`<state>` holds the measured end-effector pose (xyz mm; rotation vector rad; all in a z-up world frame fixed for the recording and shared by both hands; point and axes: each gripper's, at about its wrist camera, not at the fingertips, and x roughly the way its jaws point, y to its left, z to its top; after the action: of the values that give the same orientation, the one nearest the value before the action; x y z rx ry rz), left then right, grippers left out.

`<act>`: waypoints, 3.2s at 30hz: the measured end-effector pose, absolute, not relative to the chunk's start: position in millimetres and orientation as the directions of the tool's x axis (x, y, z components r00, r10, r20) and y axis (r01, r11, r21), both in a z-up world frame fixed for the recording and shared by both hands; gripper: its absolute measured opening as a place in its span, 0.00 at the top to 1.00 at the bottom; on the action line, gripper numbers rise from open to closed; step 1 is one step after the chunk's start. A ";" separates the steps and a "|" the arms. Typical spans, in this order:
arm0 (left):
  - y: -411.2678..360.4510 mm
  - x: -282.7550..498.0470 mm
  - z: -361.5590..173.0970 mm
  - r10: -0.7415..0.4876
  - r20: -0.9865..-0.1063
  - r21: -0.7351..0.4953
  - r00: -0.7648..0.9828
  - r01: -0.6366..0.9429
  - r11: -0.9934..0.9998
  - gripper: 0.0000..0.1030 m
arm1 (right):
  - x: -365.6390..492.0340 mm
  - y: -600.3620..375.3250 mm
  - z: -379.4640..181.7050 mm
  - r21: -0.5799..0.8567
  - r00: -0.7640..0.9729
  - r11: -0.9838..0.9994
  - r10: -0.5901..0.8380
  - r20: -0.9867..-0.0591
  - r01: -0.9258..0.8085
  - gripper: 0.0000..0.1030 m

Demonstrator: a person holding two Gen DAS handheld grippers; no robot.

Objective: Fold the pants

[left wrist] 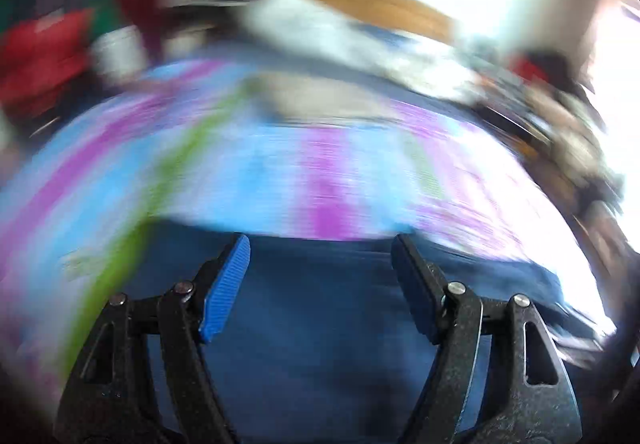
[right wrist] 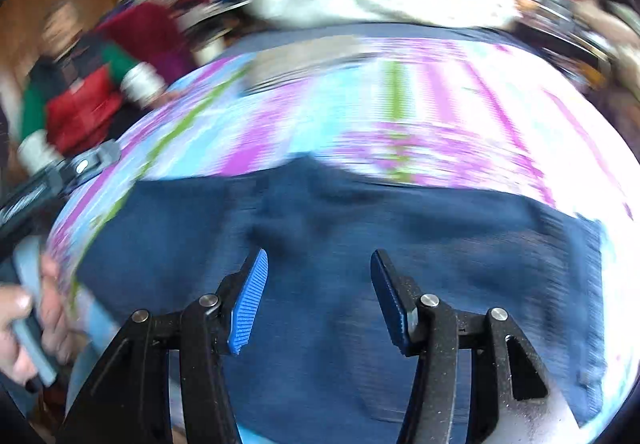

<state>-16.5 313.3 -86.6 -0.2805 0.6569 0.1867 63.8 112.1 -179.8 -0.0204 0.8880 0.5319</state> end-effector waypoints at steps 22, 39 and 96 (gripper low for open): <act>344.3 -108.4 -143.1 0.212 -0.738 -0.053 0.641 -0.367 0.929 0.28 | -28.3 33.5 -210.5 -0.045 0.625 0.878 0.302 -0.719 -0.477 0.40; 377.3 -169.4 -179.8 0.278 -0.765 -0.132 0.581 -0.563 0.816 0.27 | -33.9 56.3 -206.4 -0.048 0.619 0.855 0.335 -0.711 -0.517 0.40; 465.7 -204.0 -194.1 -0.018 -0.704 -0.539 0.710 -0.517 0.665 0.25 | -78.7 182.1 -210.3 -0.247 0.558 0.611 0.391 -0.732 -0.752 0.37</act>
<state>-204.0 465.7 -194.1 -0.8054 0.7408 0.3127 -78.7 182.1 -210.3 -0.5912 0.6841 0.7218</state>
